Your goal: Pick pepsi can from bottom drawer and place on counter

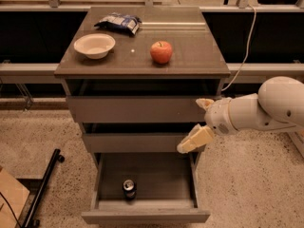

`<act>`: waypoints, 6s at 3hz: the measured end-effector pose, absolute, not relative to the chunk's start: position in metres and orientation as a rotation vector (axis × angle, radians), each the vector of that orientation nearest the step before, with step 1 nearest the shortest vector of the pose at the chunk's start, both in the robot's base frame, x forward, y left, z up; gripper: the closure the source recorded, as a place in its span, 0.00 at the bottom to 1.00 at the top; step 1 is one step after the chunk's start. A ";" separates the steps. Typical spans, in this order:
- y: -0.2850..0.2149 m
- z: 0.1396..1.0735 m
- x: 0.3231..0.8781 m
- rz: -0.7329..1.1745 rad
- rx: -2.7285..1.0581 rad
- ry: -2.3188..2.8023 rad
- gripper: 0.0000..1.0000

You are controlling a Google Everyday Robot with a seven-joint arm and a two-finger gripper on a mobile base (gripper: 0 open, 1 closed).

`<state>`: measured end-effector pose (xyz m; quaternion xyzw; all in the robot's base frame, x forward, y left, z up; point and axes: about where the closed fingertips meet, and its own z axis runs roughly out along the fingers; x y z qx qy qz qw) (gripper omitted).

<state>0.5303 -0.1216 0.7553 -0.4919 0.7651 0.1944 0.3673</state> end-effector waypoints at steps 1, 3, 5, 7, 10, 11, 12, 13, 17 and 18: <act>-0.123 0.752 0.528 0.460 -1.264 2.004 0.00; -0.117 0.675 0.538 0.508 -1.210 1.989 0.00; -0.117 0.574 0.560 0.683 -1.115 1.959 0.00; -0.096 0.538 0.564 0.689 -1.149 1.983 0.00; -0.060 0.401 0.576 0.886 -1.123 2.017 0.00; -0.054 0.396 0.575 0.878 -1.150 2.032 0.00; -0.030 0.366 0.582 0.877 -1.134 2.020 0.00; -0.015 0.337 0.587 0.883 -1.113 2.021 0.00; 0.082 0.228 0.588 1.201 -1.073 1.973 0.00; 0.105 0.208 0.582 1.278 -1.065 1.970 0.00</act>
Offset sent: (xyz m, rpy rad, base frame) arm 0.0067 -0.0002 -0.0844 0.0337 0.0110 -0.1063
